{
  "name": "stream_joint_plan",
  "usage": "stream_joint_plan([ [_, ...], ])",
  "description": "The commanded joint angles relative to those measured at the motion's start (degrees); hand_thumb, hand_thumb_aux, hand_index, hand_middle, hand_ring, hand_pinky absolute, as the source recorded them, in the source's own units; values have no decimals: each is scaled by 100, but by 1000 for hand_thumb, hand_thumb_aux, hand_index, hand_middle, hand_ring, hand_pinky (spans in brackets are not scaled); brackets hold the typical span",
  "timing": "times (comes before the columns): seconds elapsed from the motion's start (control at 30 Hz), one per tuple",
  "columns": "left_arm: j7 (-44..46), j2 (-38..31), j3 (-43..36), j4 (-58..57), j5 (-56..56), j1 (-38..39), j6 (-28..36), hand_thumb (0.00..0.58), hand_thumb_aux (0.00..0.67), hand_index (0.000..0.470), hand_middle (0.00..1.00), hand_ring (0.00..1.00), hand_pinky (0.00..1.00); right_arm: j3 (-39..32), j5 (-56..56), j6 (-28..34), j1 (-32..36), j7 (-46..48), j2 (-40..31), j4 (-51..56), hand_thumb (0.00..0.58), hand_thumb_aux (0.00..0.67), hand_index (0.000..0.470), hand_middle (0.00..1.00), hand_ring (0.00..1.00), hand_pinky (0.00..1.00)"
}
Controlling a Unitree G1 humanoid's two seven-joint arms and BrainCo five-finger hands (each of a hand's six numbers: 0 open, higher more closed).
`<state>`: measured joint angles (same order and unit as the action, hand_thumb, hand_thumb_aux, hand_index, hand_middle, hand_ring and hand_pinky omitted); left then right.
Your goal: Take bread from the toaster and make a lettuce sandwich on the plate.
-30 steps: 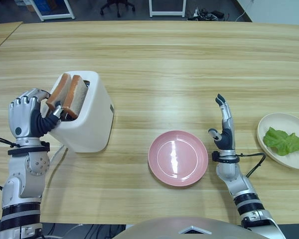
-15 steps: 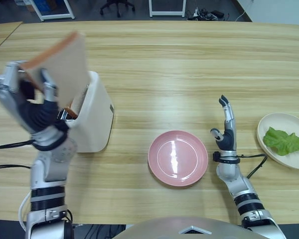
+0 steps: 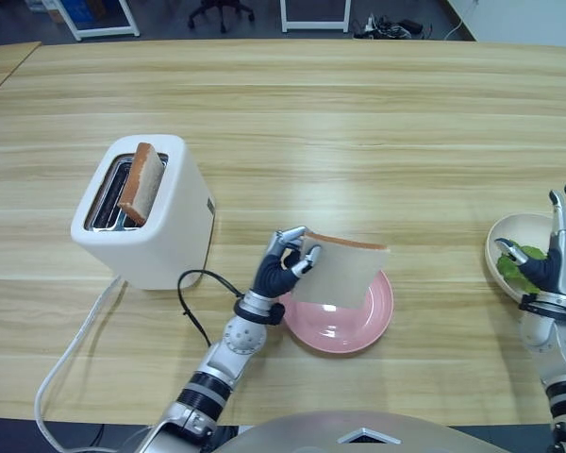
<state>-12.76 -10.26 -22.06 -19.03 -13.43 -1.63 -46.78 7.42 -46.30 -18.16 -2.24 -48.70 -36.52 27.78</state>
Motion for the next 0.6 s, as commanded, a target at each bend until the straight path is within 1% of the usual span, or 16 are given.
stream_joint_plan([
  [0.03,-4,-140,-57,-196,-886,180,-134,580,670,470,1000,1000,1000,-76,-187,766,-205,169,-433,537,0,0,0,0,0,0],
  [0.13,-29,-525,40,97,-1584,441,-298,580,670,470,992,992,992,-209,-288,1345,-108,280,-633,870,0,0,0,0,0,0],
  [0.17,-59,-622,104,211,-1745,531,-306,580,670,470,953,953,953,-256,-294,1511,-85,365,-679,902,0,0,0,0,0,0],
  [0.2,-116,-685,167,294,-1876,600,-303,580,670,470,780,780,780,-311,-300,1636,-81,446,-712,904,0,0,0,0,0,0],
  [0.23,-183,-739,237,368,-2002,645,-278,580,670,470,518,518,518,-360,-276,1734,-110,547,-725,869,0,0,0,0,0,0],
  [0.27,-249,-783,297,432,-2125,674,-243,580,670,470,122,122,122,-414,-241,1809,-139,668,-734,834,0,0,0,0,0,0],
  [0.3,-359,-808,375,494,-2276,692,-192,580,662,464,0,0,0,-462,-211,1895,-149,785,-747,860,0,0,0,0,0,0],
  [0.33,-440,-827,450,552,-2386,702,-145,542,499,350,0,0,0,-503,-178,1975,-147,914,-771,933,0,0,0,0,0,0],
  [0.37,-543,-850,519,603,-2516,695,-92,420,318,223,0,0,0,-561,-158,2017,-142,1037,-791,1003,0,0,0,0,0,0],
  [0.4,-633,-861,579,654,-2615,685,-38,31,18,13,0,0,0,-636,-142,2029,-132,1167,-798,1042,0,0,0,0,0,0],
  [0.43,-707,-865,630,704,-2693,674,17,0,0,0,0,0,0,-718,-108,1979,-104,1306,-802,1122,0,0,0,0,0,0],
  [0.6,-918,-893,739,870,-2844,674,113,0,0,0,0,0,0,-1038,24,1781,44,1554,-779,1502,0,0,0,0,0,0],
])
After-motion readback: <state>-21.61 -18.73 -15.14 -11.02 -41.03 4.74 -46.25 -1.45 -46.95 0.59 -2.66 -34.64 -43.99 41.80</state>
